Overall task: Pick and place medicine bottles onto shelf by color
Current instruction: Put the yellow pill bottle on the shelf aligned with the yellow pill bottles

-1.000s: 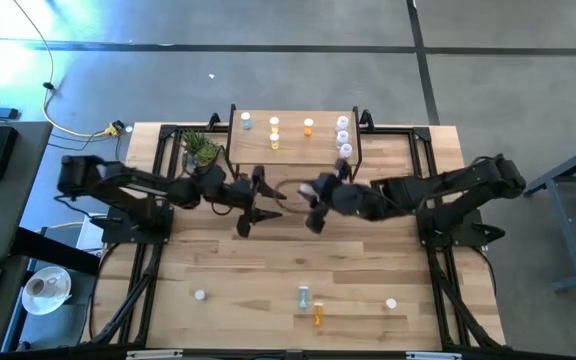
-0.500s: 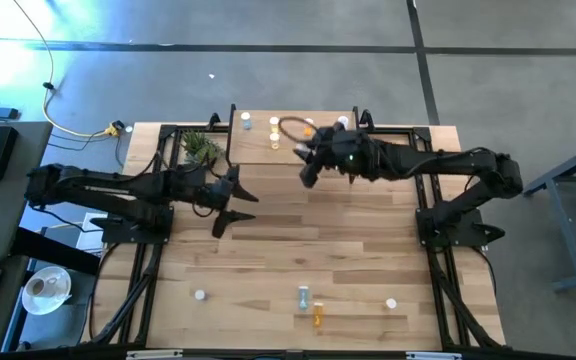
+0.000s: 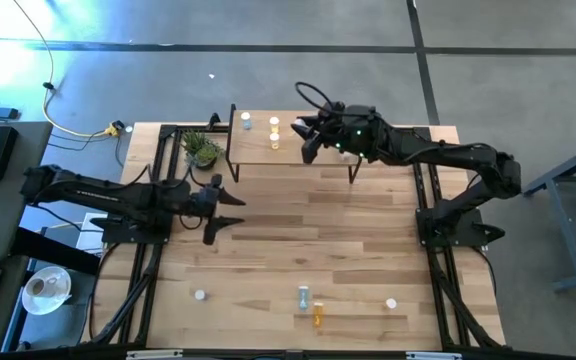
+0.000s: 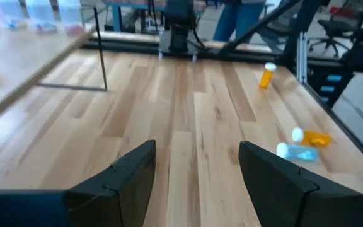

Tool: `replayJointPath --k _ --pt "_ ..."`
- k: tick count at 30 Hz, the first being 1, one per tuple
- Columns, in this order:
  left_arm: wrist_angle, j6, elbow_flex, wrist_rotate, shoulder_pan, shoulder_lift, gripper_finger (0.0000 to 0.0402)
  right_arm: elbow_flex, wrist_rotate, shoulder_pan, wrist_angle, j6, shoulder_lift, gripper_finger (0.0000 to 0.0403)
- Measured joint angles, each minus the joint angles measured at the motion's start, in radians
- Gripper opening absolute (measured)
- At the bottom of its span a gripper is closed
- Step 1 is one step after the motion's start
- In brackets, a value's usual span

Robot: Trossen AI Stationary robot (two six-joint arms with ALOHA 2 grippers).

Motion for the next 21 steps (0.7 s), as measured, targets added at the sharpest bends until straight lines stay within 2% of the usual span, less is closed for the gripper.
replayJointPath --k 10,21 --pt "0.0 0.0 0.001 -0.002 0.0 -0.046 0.0216 0.031 -0.018 -0.015 0.024 0.0 0.011 0.0106" --pt "-0.03 -0.003 0.001 0.004 0.0 -0.046 0.0216 0.34 -0.04 -0.011 -0.261 -0.027 0.231 0.0106"
